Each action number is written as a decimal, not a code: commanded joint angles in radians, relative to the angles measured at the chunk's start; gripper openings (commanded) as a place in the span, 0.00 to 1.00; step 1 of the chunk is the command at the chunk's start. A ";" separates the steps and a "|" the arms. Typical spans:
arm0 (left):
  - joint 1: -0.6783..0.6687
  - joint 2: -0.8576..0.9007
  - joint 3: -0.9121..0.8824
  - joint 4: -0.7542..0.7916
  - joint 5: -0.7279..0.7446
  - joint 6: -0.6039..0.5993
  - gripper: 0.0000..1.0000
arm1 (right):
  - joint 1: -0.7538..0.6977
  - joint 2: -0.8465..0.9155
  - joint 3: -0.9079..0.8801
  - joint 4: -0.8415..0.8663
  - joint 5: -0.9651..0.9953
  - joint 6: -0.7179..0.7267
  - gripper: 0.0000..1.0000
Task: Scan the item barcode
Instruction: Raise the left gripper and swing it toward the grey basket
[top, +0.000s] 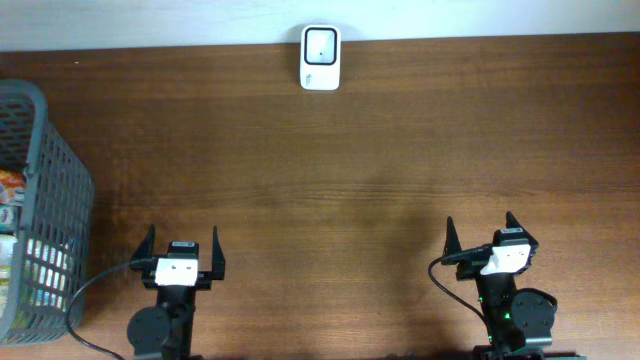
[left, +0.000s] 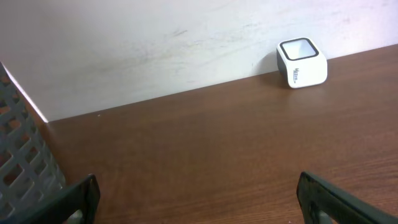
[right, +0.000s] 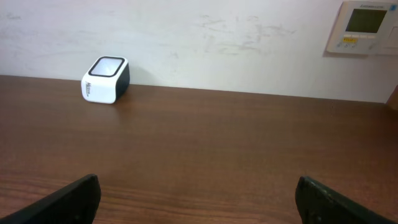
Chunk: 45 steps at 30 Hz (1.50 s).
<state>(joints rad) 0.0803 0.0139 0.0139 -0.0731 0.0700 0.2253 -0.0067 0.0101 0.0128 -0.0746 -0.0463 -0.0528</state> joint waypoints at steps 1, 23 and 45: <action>-0.005 -0.009 -0.005 -0.003 -0.008 0.015 0.99 | 0.006 -0.007 -0.007 -0.001 0.005 0.001 0.99; -0.005 -0.009 -0.005 -0.003 -0.008 0.015 0.99 | 0.006 -0.007 -0.007 -0.001 0.005 0.001 0.99; -0.005 0.349 0.357 0.026 0.085 0.015 0.99 | 0.006 -0.007 -0.007 -0.001 0.005 0.000 0.99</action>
<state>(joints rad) 0.0803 0.2012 0.2066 -0.0292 0.1364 0.2279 -0.0067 0.0101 0.0128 -0.0742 -0.0463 -0.0525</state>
